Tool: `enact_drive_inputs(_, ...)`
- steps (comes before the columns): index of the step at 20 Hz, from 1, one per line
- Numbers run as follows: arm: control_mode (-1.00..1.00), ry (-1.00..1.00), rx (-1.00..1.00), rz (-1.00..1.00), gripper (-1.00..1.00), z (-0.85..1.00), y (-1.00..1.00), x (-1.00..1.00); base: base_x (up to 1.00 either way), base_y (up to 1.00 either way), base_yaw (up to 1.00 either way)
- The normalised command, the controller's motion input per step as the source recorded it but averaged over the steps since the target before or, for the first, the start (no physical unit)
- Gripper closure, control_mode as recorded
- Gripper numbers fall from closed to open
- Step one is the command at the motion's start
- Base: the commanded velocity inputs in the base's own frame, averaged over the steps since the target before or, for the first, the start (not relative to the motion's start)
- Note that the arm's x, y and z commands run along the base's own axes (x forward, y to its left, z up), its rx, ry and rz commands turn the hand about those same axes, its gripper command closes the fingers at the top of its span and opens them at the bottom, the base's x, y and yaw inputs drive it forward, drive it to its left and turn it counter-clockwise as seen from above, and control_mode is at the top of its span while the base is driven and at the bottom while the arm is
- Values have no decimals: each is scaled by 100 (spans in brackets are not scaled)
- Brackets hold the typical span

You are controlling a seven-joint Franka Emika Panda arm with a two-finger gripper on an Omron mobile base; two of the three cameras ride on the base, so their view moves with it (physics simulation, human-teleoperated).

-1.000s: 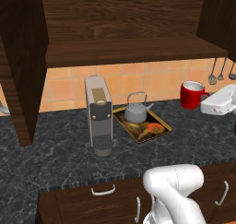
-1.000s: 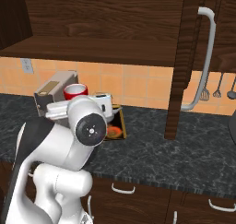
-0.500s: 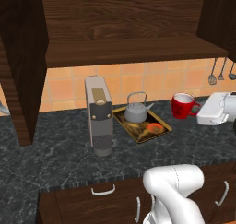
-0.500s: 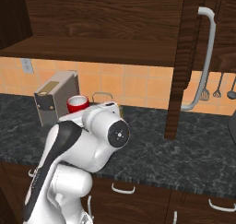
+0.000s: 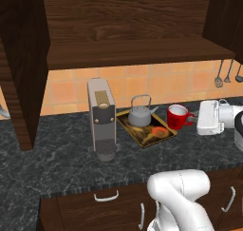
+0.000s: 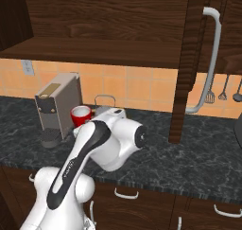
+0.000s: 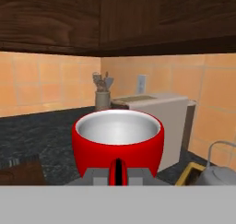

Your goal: Pick the kettle from the counter and place it on the tray. Then pick the mug from the cabinet and place it on the tray. Then close the cabinet doors.

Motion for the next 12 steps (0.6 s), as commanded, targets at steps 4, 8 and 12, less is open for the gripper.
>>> enact_drive_inputs(4, -100, 0, -2, 8, 100, -27, 0, 26, 0, 0, 0)
enact_drive_inputs(8, -100, 0, -4, 4, 100, -28, 1, 28, 0, 0, 0)
enact_drive_inputs(12, -100, 0, -5, 4, 100, -34, 2, 20, 0, 0, 0)
